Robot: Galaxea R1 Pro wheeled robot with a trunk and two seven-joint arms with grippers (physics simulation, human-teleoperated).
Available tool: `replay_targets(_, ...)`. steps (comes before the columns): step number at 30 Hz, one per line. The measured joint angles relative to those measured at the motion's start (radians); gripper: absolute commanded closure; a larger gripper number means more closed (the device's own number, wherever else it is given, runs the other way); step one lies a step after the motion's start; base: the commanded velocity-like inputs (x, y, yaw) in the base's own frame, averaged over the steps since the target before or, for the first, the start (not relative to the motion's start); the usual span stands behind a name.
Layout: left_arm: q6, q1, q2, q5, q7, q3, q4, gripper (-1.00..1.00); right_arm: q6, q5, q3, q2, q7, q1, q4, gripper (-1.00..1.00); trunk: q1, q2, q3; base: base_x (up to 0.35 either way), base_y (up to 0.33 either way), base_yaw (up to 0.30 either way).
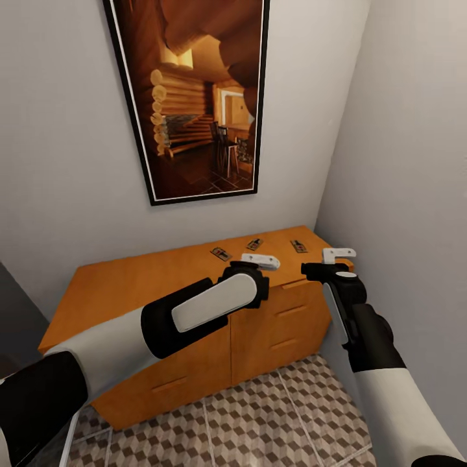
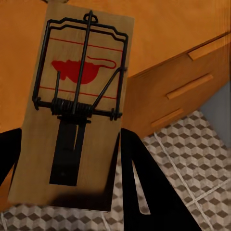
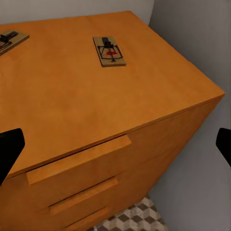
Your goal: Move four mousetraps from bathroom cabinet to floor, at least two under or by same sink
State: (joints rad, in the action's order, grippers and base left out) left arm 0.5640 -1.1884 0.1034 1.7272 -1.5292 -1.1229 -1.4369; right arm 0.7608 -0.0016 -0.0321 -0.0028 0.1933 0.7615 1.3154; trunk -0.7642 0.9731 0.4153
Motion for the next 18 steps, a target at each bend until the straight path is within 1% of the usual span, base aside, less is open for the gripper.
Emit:
replay_targets(1,0.000,0.000,0.001,-0.004,0.000,0.003,-0.001,1.00,-0.004,-0.001,0.000,0.000,0.000,0.000,-0.001,-1.00,0.000,0.000,0.000,0.000,0.000,0.000)
replay_targets(2,0.001,-0.001,0.002,-0.016,-0.002,0.012,-0.002,1.00,-0.017,-0.002,0.000,0.000,0.000,0.000,-0.002,-1.00,0.000,0.000,0.000,0.000,0.000,0.000)
replay_targets(3,0.003,-0.001,0.002,-0.034,-0.004,0.031,-0.002,1.00,-0.036,-0.003,0.000,0.000,0.000,0.000,-0.005,-1.00,0.000,0.000,0.000,0.000,0.000,0.000)
replay_targets(4,0.006,-0.002,0.000,-0.057,-0.006,0.061,-0.003,1.00,-0.058,-0.004,0.000,0.000,-0.002,-0.001,-0.011,-1.00,0.000,0.000,0.000,0.000,0.000,0.000)
replay_targets(5,0.008,-0.002,-0.001,-0.071,-0.007,0.081,-0.003,1.00,-0.069,-0.003,0.000,0.000,-0.002,-0.001,-0.015,-1.00,0.000,0.000,0.000,0.000,0.000,0.000)
replay_targets(7,0.018,-0.002,-0.005,-0.129,-0.009,0.176,-0.003,1.00,-0.104,-0.002,0.000,0.001,-0.003,-0.001,-0.026,-1.00,0.000,0.000,0.000,0.000,0.000,0.000)
replay_targets(8,0.023,-0.002,-0.005,-0.145,-0.009,0.202,-0.003,1.00,-0.109,-0.002,0.000,0.001,-0.003,-0.001,-0.027,-1.00,0.000,0.000,0.000,0.000,0.000,0.000)
replay_targets(9,0.041,-0.004,-0.006,-0.175,-0.008,0.246,-0.003,1.00,-0.117,-0.002,0.000,0.001,-0.003,-0.001,-0.030,-1.00,0.000,0.000,0.000,0.000,0.000,0.000)
replay_targets(10,0.054,-0.005,-0.006,-0.191,-0.008,0.268,-0.003,1.00,-0.120,-0.001,0.000,0.001,-0.004,-0.001,-0.030,-1.00,0.000,0.000,0.000,0.000,0.000,0.000)
replay_targets(11,0.089,-0.009,-0.005,-0.219,-0.007,0.303,-0.003,1.00,-0.125,-0.001,0.000,0.001,-0.004,-0.001,-0.031,-1.00,0.000,0.000,0.000,0.000,0.000,0.000)
replay_targets(12,0.111,-0.014,-0.005,-0.233,-0.007,0.321,-0.003,1.00,-0.127,-0.001,0.000,0.001,-0.004,-0.001,-0.031,-1.00,0.000,0.000,0.000,0.000,0.000,0.000)
replay_targets(13,0.156,-0.025,-0.003,-0.257,-0.005,0.350,-0.003,1.00,-0.129,-0.002,0.000,0.002,-0.004,-0.001,-0.032,-1.00,0.000,0.000,0.000,0.000,0.000,0.000)
replay_targets(16,0.239,-0.058,0.002,-0.288,-0.002,0.395,-0.004,1.00,-0.132,-0.002,0.000,0.002,-0.004,-0.001,-0.033,-1.00,0.000,0.000,0.000,0.000,0.000,0.000)
replay_targets(18,0.261,-0.084,0.004,-0.295,0.003,0.407,-0.004,1.00,-0.133,-0.003,0.000,0.003,-0.004,-0.001,-0.034,-1.00,0.000,0.000,0.000,0.000,0.000,0.000)
